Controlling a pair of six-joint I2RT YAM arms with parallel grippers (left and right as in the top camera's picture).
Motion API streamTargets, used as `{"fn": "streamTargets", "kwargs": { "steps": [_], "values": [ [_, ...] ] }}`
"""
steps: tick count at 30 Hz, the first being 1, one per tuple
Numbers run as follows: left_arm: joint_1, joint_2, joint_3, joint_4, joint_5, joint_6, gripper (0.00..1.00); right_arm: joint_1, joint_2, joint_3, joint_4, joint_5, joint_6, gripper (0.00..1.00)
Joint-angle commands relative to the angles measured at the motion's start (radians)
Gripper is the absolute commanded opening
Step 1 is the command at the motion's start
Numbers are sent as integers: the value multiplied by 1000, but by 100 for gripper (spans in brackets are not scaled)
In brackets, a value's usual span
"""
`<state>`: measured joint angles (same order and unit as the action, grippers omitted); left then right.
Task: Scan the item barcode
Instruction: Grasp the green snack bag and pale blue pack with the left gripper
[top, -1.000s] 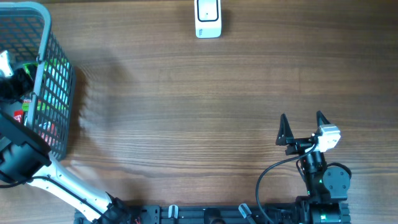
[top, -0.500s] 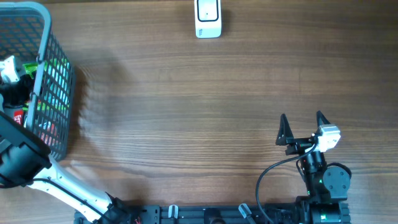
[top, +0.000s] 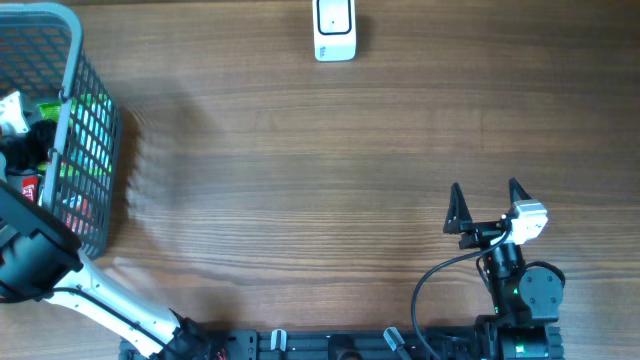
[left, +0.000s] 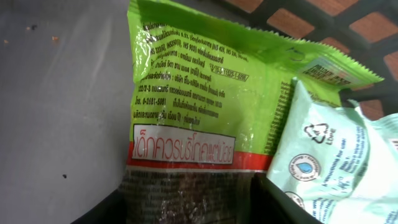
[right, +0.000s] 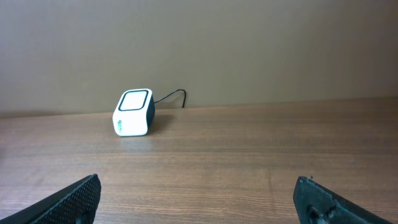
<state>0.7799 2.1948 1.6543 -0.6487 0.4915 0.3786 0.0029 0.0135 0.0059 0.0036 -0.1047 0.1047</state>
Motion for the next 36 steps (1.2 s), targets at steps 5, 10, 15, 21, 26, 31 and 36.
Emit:
{"fn": "streamTargets", "kwargs": {
  "steps": [5, 10, 15, 21, 26, 31, 36],
  "values": [
    [-3, -71, -13, -5, 9, -27, 79, -4, -9, -1, 3, -7, 1, 100],
    [-3, -71, -13, -7, 9, -27, 100, -4, -9, -1, 3, -7, 1, 100],
    [-3, -71, -13, -28, 9, -19, 100, -4, -9, -1, 3, -7, 1, 100],
    [-4, -71, -13, -60, 10, -19, 100, -4, -9, -1, 3, -7, 1, 100],
    [-24, -70, -36, -62, 16, 37, 100, -4, -9, -1, 3, -7, 1, 100],
    [-52, -68, -108, 2, 13, 64, 100, -4, -9, -1, 3, -7, 1, 100],
    [-59, -68, -149, 37, 12, 63, 96, -4, -9, -1, 3, -7, 1, 100]
  ]
}}
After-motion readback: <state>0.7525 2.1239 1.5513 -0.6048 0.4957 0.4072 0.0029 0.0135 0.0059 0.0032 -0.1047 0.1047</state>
